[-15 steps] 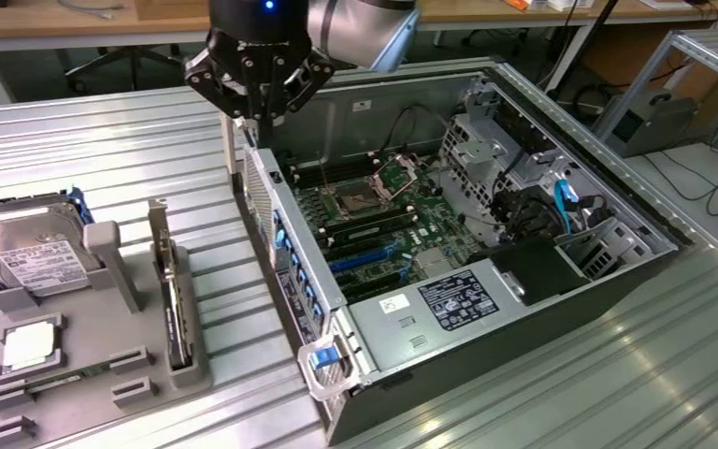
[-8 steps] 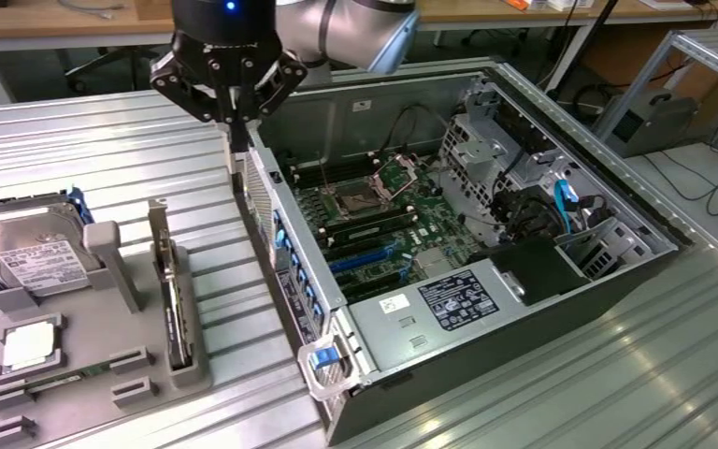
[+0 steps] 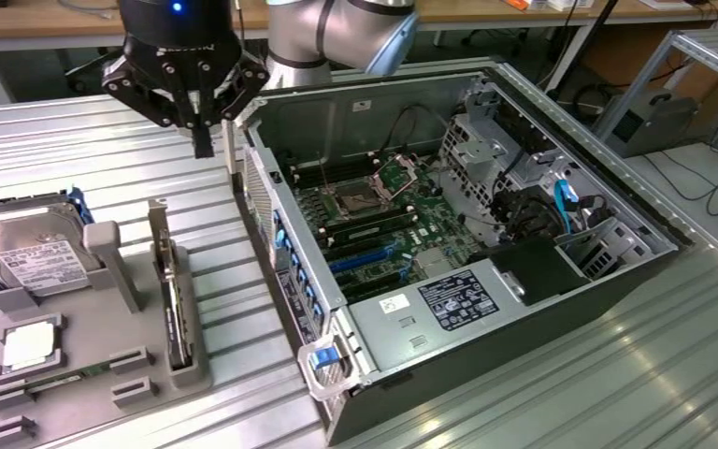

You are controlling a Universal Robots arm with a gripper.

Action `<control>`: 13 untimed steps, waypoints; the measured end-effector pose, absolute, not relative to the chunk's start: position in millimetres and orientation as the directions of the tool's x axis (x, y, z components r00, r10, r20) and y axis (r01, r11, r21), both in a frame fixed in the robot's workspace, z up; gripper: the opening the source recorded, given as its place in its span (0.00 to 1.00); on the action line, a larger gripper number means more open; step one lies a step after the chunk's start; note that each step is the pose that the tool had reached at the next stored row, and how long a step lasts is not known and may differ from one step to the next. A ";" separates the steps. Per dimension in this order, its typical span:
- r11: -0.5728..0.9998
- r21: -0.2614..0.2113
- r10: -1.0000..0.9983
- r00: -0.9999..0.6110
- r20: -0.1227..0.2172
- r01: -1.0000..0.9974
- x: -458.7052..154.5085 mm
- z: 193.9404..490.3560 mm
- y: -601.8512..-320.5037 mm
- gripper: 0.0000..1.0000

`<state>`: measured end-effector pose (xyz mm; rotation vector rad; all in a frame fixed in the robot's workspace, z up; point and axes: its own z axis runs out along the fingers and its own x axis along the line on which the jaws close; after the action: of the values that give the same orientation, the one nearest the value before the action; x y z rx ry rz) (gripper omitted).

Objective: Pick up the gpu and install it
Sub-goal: 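Reach for the gpu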

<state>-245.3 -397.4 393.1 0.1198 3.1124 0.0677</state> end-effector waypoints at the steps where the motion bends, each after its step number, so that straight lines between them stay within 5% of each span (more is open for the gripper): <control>1: 0.996 0.044 0.077 -0.997 -0.024 0.076 -249.3 393.1 -397.3 0.11; 13: 0.996 0.044 0.078 -0.997 -0.024 0.077 -278.4 393.0 -396.8 0.11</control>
<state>-278.4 -396.8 393.0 0.1214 3.1124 0.0676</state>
